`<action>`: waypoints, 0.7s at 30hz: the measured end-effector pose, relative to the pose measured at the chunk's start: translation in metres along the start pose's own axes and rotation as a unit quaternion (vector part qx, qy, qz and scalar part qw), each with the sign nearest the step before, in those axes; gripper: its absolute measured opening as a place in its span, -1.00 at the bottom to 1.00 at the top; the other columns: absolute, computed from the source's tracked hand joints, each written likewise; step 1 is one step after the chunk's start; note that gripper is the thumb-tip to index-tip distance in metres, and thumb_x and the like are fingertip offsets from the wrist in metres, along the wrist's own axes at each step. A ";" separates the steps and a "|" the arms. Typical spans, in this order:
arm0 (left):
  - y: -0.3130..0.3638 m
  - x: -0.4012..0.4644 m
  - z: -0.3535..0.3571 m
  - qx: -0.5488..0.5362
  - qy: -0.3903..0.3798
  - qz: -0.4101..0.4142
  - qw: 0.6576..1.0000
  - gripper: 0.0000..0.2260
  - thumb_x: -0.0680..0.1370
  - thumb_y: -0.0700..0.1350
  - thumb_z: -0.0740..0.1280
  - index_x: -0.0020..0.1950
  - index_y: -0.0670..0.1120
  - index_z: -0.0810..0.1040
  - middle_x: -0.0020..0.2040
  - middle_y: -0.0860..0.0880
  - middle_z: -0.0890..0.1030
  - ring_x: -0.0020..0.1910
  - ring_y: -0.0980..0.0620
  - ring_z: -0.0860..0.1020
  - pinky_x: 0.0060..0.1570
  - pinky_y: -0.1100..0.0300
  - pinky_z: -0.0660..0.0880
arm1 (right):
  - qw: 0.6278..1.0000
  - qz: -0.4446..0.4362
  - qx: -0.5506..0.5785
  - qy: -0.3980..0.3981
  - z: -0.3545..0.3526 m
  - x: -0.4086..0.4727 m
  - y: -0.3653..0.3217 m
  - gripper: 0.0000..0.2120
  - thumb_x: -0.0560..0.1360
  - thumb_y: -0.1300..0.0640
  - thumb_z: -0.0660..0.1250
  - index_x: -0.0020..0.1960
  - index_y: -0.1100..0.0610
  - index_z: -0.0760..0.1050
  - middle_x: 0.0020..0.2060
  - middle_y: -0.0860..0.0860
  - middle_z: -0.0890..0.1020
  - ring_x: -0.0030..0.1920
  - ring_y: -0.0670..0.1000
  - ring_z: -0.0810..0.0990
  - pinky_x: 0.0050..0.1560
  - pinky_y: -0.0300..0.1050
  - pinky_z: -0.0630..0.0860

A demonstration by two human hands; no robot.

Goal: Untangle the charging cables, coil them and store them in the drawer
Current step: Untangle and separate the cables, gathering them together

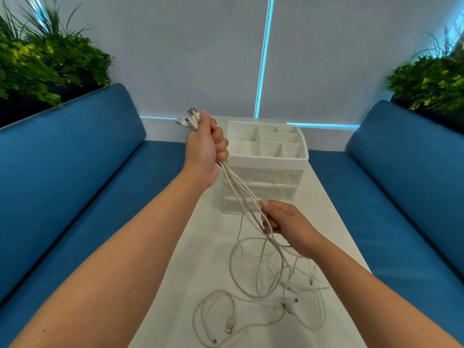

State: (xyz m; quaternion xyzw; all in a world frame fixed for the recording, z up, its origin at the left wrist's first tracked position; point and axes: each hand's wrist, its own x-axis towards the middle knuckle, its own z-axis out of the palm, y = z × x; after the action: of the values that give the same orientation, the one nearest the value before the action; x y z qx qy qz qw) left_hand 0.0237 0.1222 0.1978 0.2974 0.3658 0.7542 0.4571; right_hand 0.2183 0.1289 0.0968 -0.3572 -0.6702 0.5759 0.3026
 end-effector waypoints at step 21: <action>0.002 -0.005 -0.003 0.015 0.016 0.003 1.000 -0.65 0.71 0.06 0.08 -0.25 -0.01 0.27 -0.46 0.07 0.17 -0.53 0.15 0.08 -0.57 0.29 0.03 | 0.941 -0.053 -0.335 -0.009 -0.010 0.003 0.041 -0.70 0.63 -0.13 0.13 -0.09 0.02 0.51 -0.36 -0.22 0.51 -0.33 -0.17 0.45 -0.22 -0.18 0.42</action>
State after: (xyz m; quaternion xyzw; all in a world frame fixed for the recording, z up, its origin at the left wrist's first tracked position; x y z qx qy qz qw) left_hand 0.0224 0.1165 0.1978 0.2931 0.3837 0.7545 0.4445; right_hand 0.2299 0.1398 0.0575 -0.3971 -0.8449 0.3042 0.1893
